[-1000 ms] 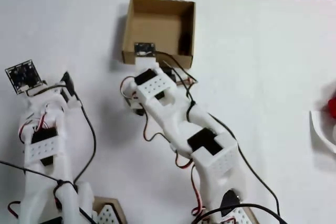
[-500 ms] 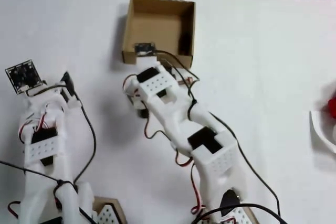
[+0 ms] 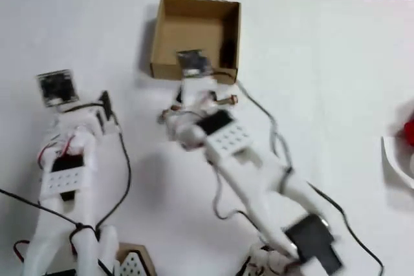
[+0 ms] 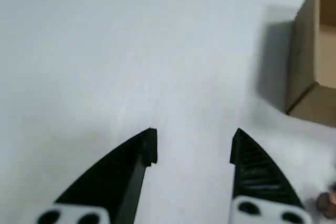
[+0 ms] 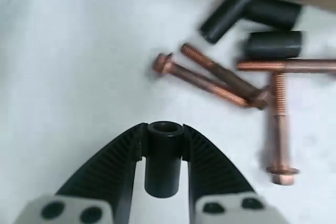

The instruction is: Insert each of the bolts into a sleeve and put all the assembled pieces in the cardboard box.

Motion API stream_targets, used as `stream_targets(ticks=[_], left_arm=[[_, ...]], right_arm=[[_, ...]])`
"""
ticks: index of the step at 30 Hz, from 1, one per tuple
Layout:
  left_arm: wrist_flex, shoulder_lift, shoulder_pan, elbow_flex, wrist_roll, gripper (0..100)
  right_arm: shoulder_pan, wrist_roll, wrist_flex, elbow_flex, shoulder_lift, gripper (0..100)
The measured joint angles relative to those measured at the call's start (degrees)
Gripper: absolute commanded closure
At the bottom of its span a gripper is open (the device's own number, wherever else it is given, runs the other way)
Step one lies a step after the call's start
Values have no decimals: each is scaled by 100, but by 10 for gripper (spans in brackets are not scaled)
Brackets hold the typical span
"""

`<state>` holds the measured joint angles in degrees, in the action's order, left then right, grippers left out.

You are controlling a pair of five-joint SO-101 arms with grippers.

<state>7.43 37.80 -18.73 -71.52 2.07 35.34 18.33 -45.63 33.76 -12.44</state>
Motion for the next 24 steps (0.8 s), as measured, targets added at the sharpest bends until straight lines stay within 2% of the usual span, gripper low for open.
stream_targets(ticks=[6, 8, 11, 14, 17, 22, 24], left_arm=[[290, 0, 765, 0, -79, 759], [290, 0, 835, 0, 299, 759], [316, 0, 923, 0, 1231, 759], [316, 0, 1266, 0, 1582, 759], [413, 18, 1600, -70, 1503, 758], [492, 97, 1697, -413, 431, 758], [431, 123, 1670, -431, 299, 758]], right_arm=[[-1644, -730, 352, 712, -1134, 978], [-2048, -835, 378, 809, -1336, 978], [-2488, -879, 378, 967, -1442, 978], [-2769, -879, 378, 1160, -1459, 978], [-2954, -879, 378, 1327, -1459, 978], [-3244, -879, 668, 1714, -1459, 978], [-3367, -879, 844, 1873, -1459, 978]])
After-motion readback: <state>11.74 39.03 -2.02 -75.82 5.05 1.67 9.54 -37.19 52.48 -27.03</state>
